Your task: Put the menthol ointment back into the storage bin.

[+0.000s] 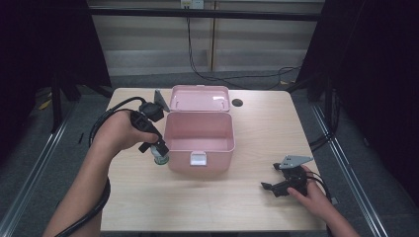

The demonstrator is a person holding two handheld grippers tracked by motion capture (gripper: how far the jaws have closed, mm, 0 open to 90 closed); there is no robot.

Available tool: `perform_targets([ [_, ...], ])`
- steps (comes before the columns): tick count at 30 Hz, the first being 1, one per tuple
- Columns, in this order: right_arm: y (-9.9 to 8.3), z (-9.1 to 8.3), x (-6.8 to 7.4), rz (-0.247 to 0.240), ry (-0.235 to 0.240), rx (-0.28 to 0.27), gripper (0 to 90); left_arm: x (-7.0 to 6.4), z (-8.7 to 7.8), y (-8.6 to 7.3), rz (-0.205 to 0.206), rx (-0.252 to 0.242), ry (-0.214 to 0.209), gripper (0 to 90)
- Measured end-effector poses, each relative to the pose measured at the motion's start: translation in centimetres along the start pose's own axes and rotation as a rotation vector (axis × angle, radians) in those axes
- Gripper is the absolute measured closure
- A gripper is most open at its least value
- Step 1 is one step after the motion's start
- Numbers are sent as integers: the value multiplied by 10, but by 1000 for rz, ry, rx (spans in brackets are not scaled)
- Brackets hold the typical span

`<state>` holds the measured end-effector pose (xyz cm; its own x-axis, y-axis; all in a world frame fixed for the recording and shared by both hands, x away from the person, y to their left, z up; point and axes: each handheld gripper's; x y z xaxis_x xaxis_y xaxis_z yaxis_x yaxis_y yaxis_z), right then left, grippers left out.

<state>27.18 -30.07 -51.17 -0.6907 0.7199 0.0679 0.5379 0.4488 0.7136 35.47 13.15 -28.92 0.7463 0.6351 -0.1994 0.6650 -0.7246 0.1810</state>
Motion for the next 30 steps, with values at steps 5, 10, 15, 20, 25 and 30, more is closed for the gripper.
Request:
perform_targets([
  [5,0,0,0,0,0,0,87,0,-8,7,-6,-5,3,502],
  [10,0,0,0,0,0,0,87,2,-14,13,-13,-15,9,502],
  [15,0,0,0,0,0,0,87,1,-18,19,-1,-17,14,502],
  [20,0,0,0,1,1,1,87,0,-21,30,-3,-26,19,502],
  [25,0,0,0,0,0,0,87,1,-22,38,-14,-36,21,502],
  [30,0,0,0,1,0,0,87,1,-21,44,-10,-33,34,502],
])
Point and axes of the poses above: each handheld gripper's, and its own axes: z roughly forward along the jaws, y roughly out of its top, x roughly to its left, and after that the axes turned 3 degrees about z, right-handed
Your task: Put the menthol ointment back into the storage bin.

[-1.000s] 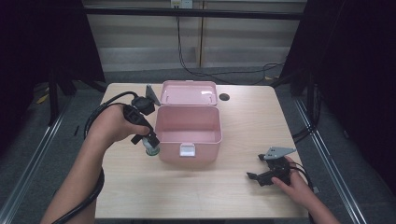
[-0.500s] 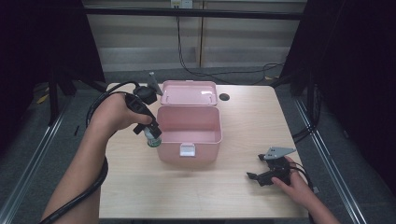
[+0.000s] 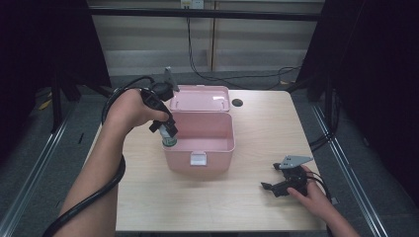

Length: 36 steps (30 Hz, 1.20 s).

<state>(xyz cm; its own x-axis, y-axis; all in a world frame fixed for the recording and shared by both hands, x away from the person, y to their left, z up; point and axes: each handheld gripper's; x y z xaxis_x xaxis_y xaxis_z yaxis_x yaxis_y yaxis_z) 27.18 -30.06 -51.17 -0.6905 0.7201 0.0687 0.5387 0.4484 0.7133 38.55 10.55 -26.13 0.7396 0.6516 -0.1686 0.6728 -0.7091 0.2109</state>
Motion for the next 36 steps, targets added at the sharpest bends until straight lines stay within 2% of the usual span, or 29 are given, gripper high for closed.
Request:
perform_targets([
  [5,0,0,0,0,0,0,87,0,3,8,-1,-13,8,502],
  [10,0,0,0,-1,0,0,87,3,6,13,-18,-31,9,503],
  [18,0,0,0,-1,1,0,87,4,19,27,-43,-38,28,502],
  [36,0,0,0,-2,0,0,87,3,47,53,-44,-22,46,502],
])
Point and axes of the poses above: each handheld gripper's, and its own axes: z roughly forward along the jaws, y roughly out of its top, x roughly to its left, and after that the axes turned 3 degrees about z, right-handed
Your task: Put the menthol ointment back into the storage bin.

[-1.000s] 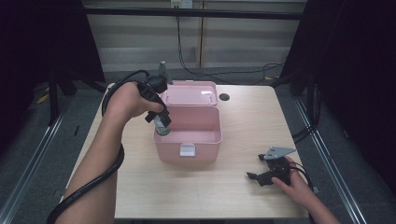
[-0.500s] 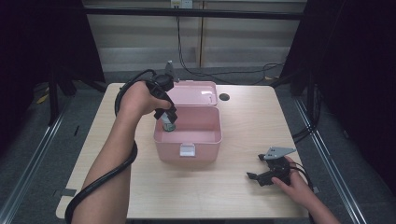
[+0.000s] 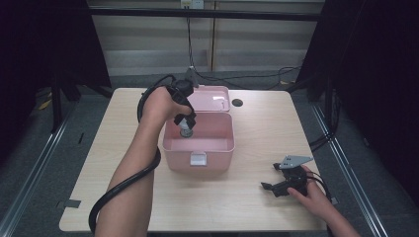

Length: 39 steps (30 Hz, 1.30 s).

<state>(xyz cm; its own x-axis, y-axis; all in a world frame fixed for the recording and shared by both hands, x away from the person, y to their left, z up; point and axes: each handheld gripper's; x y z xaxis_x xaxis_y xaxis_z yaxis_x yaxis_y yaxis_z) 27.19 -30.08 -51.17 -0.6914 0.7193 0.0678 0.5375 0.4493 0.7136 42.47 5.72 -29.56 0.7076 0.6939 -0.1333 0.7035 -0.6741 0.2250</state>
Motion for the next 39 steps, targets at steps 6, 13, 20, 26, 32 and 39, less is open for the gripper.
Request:
perform_targets([
  [6,0,0,0,0,0,0,87,0,15,7,-18,5,11,503],
  [13,0,0,0,0,0,0,87,2,28,10,-32,12,19,503],
  [20,0,0,0,0,0,0,87,5,41,13,-50,-4,19,503],
  [26,0,0,0,0,0,0,87,6,50,16,-67,-11,26,503],
  [32,0,0,0,0,0,0,87,9,58,19,-82,-12,33,503],
  [39,0,0,0,0,0,0,87,11,69,20,-94,-16,31,502],
])
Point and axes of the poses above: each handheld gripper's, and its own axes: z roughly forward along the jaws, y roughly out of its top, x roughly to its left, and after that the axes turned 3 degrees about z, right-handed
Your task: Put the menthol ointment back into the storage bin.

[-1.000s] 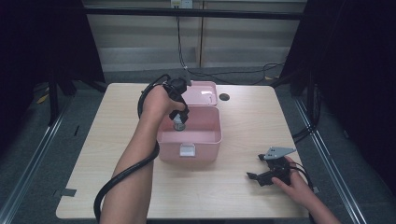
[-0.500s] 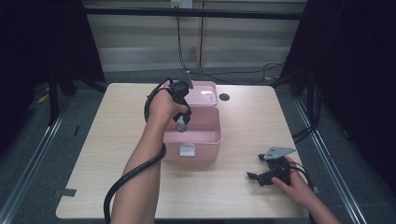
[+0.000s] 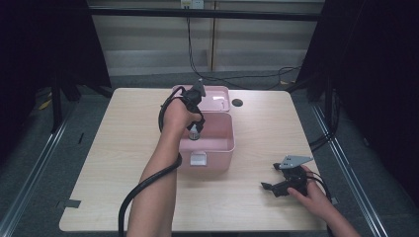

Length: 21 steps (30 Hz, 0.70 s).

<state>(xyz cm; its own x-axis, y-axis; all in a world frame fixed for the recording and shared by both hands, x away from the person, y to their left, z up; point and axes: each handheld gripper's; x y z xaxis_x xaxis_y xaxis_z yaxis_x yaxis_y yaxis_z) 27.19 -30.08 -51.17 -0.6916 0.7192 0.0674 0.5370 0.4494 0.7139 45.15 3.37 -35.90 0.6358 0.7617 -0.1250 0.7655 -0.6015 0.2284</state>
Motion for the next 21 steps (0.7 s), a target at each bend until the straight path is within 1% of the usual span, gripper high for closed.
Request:
perform_targets([
  [4,0,0,0,0,0,0,87,1,4,0,-2,5,8,502],
  [5,0,0,0,0,0,0,87,1,6,0,-9,7,7,502],
  [12,0,0,0,0,0,0,87,3,15,1,-25,-1,10,502],
  [18,0,0,0,0,0,0,87,8,24,0,-48,9,3,502],
  [19,0,0,0,0,0,0,87,8,24,0,-48,9,3,502],
  [20,0,0,0,-1,0,0,87,9,26,0,-55,7,13,502],
  [21,0,0,0,0,0,0,87,10,28,0,-57,12,10,502],
])
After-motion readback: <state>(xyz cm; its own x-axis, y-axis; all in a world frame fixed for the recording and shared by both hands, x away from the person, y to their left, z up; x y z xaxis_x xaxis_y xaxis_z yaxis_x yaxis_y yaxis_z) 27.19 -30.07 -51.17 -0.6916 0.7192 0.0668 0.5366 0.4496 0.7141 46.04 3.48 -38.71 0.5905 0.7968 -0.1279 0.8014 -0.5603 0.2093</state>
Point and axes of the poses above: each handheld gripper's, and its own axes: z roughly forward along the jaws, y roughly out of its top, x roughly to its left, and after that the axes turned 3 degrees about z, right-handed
